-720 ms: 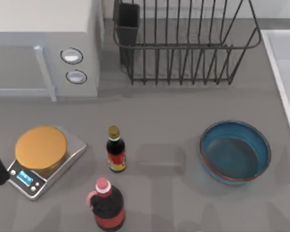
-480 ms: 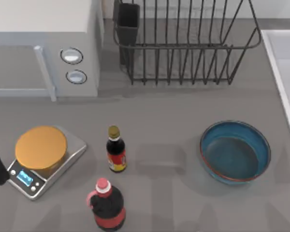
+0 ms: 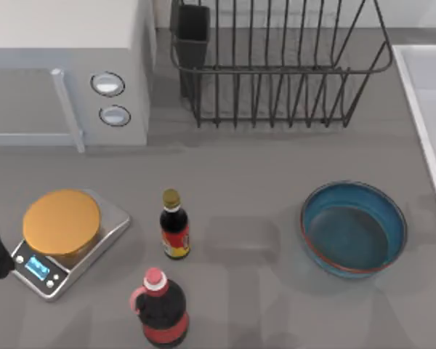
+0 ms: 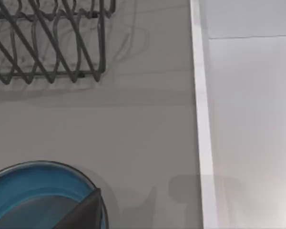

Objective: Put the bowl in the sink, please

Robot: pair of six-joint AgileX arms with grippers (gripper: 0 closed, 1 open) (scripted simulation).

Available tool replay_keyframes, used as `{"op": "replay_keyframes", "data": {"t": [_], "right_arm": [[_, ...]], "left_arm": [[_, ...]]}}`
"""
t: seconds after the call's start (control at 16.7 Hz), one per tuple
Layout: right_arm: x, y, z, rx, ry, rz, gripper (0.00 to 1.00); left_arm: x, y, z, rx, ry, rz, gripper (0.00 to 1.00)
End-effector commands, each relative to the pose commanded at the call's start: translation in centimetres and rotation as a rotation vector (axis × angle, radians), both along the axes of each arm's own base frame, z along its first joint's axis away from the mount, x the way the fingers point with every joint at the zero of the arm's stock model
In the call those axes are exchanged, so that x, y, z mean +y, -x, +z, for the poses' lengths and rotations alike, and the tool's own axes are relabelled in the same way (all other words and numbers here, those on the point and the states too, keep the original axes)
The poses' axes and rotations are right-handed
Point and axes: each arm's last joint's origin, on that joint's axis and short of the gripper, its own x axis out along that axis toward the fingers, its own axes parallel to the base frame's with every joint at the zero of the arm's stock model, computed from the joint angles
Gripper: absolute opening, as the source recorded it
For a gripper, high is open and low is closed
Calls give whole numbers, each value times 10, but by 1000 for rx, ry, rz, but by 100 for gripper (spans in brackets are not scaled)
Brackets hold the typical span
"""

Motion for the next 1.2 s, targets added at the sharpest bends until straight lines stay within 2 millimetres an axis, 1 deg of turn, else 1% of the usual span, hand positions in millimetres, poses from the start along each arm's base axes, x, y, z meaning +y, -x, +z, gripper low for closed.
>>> {"op": "replay_keyframes", "data": {"t": [0.12, 0.3, 0.54, 0.72, 0.84, 0.96, 1.2], "right_arm": [[8, -25, 12, 196, -4, 12, 100], [24, -67, 18, 481, 8, 22, 100], [50, -118, 16, 777, 41, 20, 100], [68, -149, 7, 940, 71, 11, 100], [78, -163, 1, 1013, 88, 5, 100], [84, -171, -3, 1052, 99, 1, 100], [85, -173, -4, 1065, 102, 0, 100]], "left_arm": [[0, 0, 0, 0, 0, 0, 100], [0, 0, 0, 0, 0, 0, 100], [0, 0, 0, 0, 0, 0, 100], [0, 0, 0, 0, 0, 0, 100], [0, 0, 0, 0, 0, 0, 100], [0, 0, 0, 0, 0, 0, 100], [0, 0, 0, 0, 0, 0, 100]]}}
